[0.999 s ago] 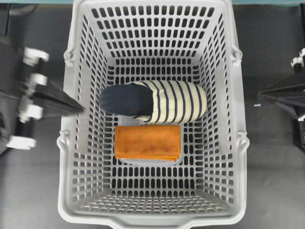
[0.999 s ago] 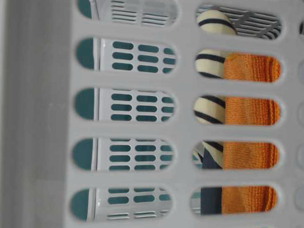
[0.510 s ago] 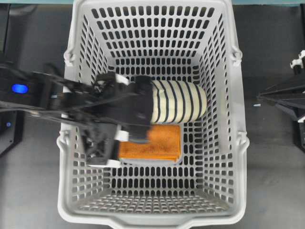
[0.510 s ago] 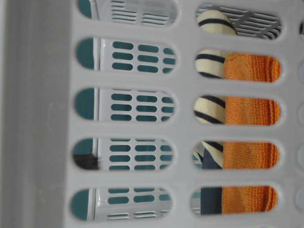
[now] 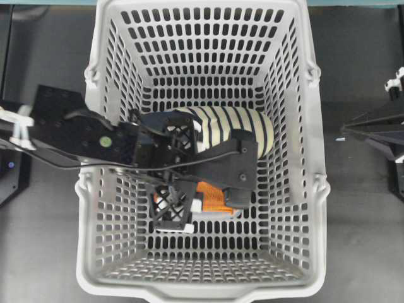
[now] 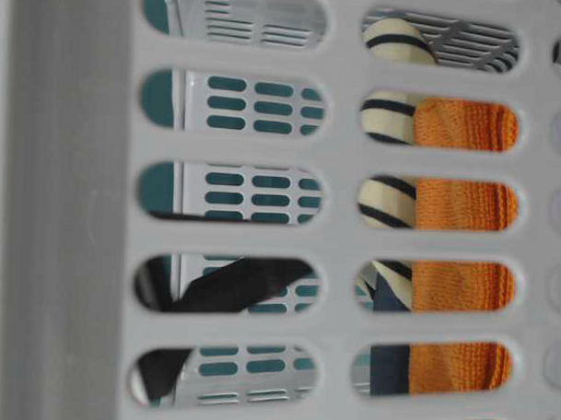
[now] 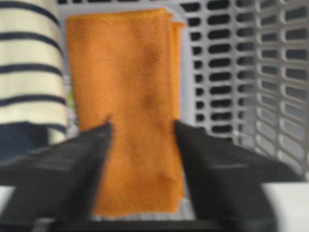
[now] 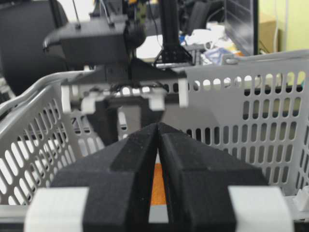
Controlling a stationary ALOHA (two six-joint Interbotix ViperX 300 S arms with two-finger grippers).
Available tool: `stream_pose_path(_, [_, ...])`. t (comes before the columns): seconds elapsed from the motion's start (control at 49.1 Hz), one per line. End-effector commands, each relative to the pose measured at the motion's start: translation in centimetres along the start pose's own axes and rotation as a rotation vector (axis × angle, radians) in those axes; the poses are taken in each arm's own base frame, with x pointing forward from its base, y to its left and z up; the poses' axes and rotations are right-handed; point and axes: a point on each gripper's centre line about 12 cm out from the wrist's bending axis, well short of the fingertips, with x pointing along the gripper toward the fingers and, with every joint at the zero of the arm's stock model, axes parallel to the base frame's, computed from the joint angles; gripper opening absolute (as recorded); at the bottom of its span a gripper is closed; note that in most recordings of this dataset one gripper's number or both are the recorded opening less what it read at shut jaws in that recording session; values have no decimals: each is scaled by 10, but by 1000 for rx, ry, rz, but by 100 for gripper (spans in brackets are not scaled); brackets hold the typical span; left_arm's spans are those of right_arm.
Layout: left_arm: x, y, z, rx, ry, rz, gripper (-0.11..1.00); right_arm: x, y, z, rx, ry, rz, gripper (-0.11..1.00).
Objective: Pick up the orange cloth from the shopping basket with the left arm.
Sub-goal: 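Lower the left gripper and close it on the orange cloth, then lift the orange cloth upward with the left gripper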
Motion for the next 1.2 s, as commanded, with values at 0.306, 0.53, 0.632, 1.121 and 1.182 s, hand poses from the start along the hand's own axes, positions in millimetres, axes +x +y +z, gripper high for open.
stream_pose_path(0.306, [44,0,-21,-28,78,8,87,0,1,-2,8,2,3,0])
stream_pose_path(0.53, [62,0,-34,-35,101,9,88,0,1,-4,9,8,4,0])
stream_pose_path(0.632, [63,0,-36,-32,98,9,85,0,1,-4,9,8,4,0])
stream_pose_path(1.121, [-4,2,5,-30,-32,1,10,0,0,-7,9,19,3,0])
stream_pose_path(1.182, [-25,2,14,-32,-37,3,10,0,0,-7,9,19,3,0])
